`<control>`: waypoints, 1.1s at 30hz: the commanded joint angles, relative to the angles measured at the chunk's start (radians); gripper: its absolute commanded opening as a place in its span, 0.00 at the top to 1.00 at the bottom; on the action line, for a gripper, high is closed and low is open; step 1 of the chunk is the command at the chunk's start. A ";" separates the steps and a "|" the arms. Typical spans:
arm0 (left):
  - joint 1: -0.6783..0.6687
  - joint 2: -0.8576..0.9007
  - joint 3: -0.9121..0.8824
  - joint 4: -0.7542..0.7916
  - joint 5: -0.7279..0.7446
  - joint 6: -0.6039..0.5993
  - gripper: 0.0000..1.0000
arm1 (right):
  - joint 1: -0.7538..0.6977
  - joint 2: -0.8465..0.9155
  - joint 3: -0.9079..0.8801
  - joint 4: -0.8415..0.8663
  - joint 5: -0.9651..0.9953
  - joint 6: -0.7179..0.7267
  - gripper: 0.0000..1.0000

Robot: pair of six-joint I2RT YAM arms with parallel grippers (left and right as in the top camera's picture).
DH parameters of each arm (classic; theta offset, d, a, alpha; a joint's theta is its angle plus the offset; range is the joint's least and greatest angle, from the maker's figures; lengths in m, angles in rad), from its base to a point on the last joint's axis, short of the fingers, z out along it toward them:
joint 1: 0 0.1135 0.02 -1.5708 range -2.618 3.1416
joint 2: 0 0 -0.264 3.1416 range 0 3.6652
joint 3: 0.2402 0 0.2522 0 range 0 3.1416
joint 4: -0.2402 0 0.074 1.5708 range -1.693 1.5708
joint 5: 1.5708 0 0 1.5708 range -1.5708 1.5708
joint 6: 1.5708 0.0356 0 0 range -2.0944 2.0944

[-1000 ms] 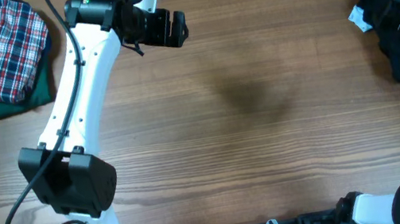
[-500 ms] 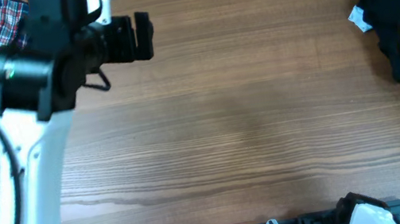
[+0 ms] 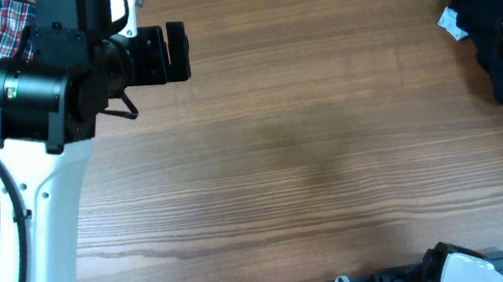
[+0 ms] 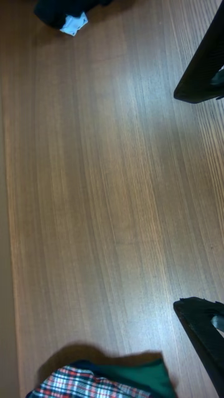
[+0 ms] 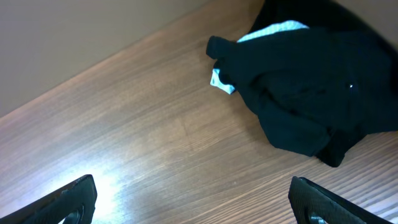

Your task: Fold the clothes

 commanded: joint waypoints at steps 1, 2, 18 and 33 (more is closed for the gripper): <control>0.002 0.002 0.001 -0.001 -0.010 -0.017 0.00 | 0.003 0.040 0.003 0.006 0.018 0.007 0.01; 0.002 0.002 0.001 -0.001 -0.010 -0.017 0.00 | 0.003 0.047 0.003 0.005 0.018 0.007 0.00; 0.120 -0.143 -0.166 0.492 0.173 0.203 0.00 | 0.003 0.187 0.003 0.006 0.018 0.007 0.00; 0.226 -0.512 -0.964 1.185 0.366 0.284 0.00 | 0.003 0.248 0.003 0.006 0.018 0.007 0.01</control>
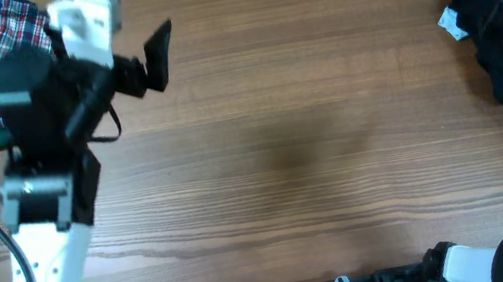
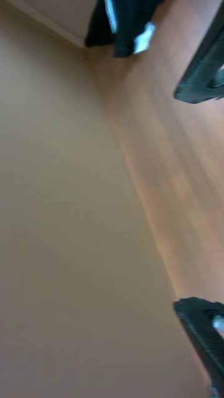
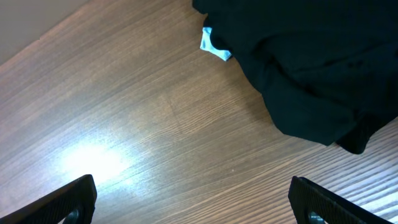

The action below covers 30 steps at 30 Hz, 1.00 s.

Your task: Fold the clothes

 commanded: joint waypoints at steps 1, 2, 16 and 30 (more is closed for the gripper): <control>0.054 -0.135 -0.224 0.185 0.073 -0.029 0.00 | 0.003 0.012 0.003 0.003 0.018 0.007 0.00; 0.067 -0.167 -0.287 0.249 0.071 -0.065 0.00 | 0.003 0.012 0.003 0.003 0.018 0.007 0.00; 0.250 -0.648 -0.882 0.497 0.022 -0.249 0.00 | 0.003 0.012 0.003 0.003 0.018 0.007 0.00; 0.280 -1.038 -1.183 0.462 -0.044 -0.358 0.00 | 0.003 0.012 0.003 0.003 0.018 0.007 0.01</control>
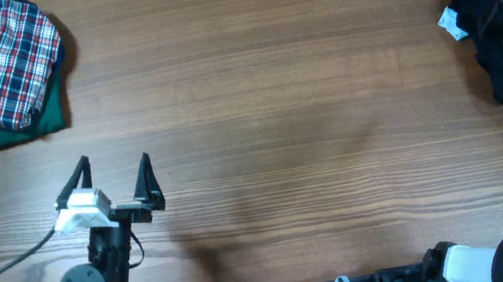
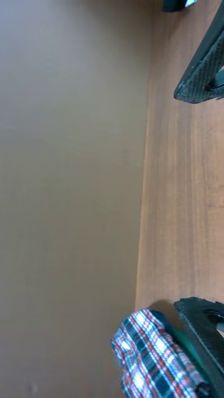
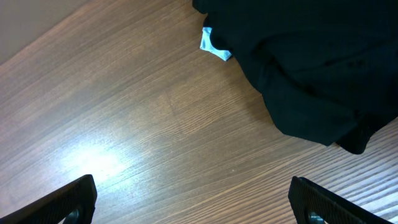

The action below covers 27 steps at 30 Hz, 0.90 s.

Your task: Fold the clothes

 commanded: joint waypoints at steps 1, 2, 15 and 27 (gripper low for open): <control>0.006 -0.087 -0.058 -0.033 -0.040 -0.053 0.00 | 0.003 0.010 0.003 0.003 0.017 0.007 0.00; 0.006 -0.097 -0.058 -0.053 -0.044 -0.059 0.00 | 0.003 0.011 0.003 0.003 0.017 0.007 0.00; -0.010 -0.174 -0.058 -0.313 -0.075 -0.072 0.00 | 0.003 0.011 0.003 0.003 0.017 0.007 0.00; -0.096 -0.186 -0.058 -0.312 -0.111 -0.072 0.00 | 0.003 0.011 0.003 0.003 0.017 0.007 0.00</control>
